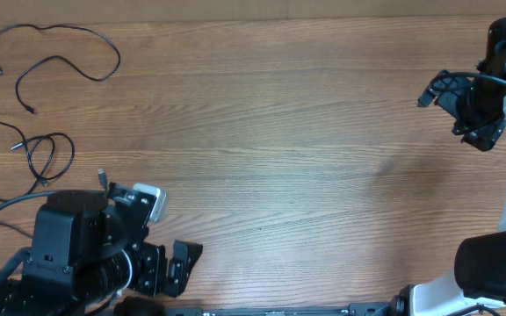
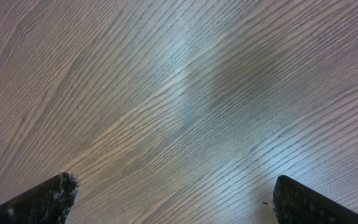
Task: Untangle cables
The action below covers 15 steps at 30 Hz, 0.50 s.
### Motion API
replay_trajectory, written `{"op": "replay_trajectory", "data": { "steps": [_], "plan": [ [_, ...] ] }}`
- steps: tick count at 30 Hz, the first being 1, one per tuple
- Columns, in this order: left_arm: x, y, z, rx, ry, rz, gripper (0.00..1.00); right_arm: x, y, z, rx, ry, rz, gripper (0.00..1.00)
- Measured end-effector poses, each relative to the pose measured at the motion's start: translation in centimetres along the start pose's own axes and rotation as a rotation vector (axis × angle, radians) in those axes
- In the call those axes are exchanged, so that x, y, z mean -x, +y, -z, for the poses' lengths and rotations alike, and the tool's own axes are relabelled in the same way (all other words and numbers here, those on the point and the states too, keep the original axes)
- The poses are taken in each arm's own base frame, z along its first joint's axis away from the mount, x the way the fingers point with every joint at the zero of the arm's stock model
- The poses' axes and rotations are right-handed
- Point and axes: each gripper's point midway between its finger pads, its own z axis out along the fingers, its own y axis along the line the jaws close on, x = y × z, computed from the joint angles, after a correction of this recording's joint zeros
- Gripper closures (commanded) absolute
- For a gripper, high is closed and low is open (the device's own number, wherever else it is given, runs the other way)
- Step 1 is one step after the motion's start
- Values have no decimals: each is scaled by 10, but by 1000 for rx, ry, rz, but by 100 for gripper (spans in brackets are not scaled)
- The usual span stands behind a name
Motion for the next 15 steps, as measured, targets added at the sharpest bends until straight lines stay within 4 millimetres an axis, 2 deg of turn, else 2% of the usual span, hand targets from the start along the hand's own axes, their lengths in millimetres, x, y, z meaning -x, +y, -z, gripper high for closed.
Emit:
{"op": "replay_trajectory", "data": {
  "steps": [6, 7, 8, 11, 15],
  "plan": [
    [14, 18, -16, 69, -86, -63, 0, 0, 0, 0, 0, 0, 0, 0],
    [18, 20, -21, 71, -128, -92, 0, 0, 0, 0, 0, -1, 0, 0],
    [13, 24, -29, 77, -151, -123, 0, 0, 0, 0, -1, 0, 0, 0],
    [20, 28, -43, 78, -308, -235, 0, 0, 0, 0, 0, 0, 0, 0],
    [16, 39, -61, 105, -458, -327, 0, 0, 0, 0, 0, -1, 0, 0]
  ]
}}
